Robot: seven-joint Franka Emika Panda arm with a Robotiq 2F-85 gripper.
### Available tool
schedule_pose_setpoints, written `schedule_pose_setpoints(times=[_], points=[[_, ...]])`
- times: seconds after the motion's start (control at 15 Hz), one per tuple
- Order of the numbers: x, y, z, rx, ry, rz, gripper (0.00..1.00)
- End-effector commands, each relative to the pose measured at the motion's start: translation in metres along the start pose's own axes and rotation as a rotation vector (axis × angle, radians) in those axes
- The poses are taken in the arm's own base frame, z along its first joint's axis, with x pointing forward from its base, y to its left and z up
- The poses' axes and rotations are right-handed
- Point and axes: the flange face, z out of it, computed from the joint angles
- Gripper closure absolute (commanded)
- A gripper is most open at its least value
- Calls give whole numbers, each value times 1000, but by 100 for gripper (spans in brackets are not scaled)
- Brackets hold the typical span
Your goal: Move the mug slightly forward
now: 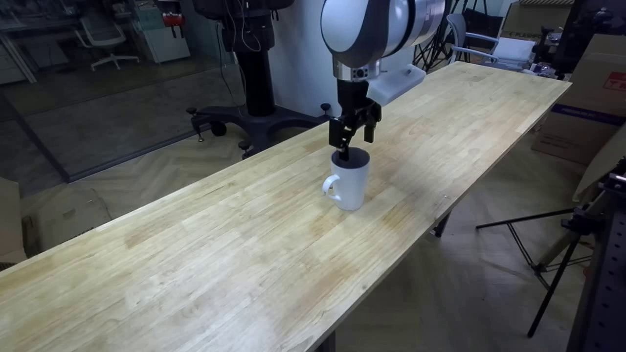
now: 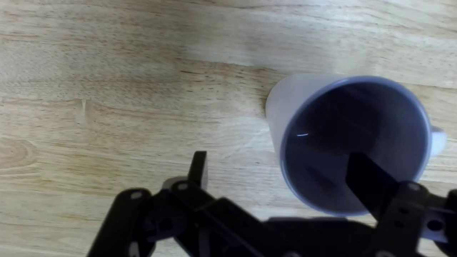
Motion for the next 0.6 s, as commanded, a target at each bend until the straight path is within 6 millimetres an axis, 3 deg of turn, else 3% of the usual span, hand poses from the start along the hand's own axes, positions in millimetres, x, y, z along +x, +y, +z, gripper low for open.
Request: schedule_pose_setpoints(times=[0.0, 0.53], points=[[11, 3, 7, -8, -23, 22, 26], [13, -4, 9, -3, -47, 5, 83]])
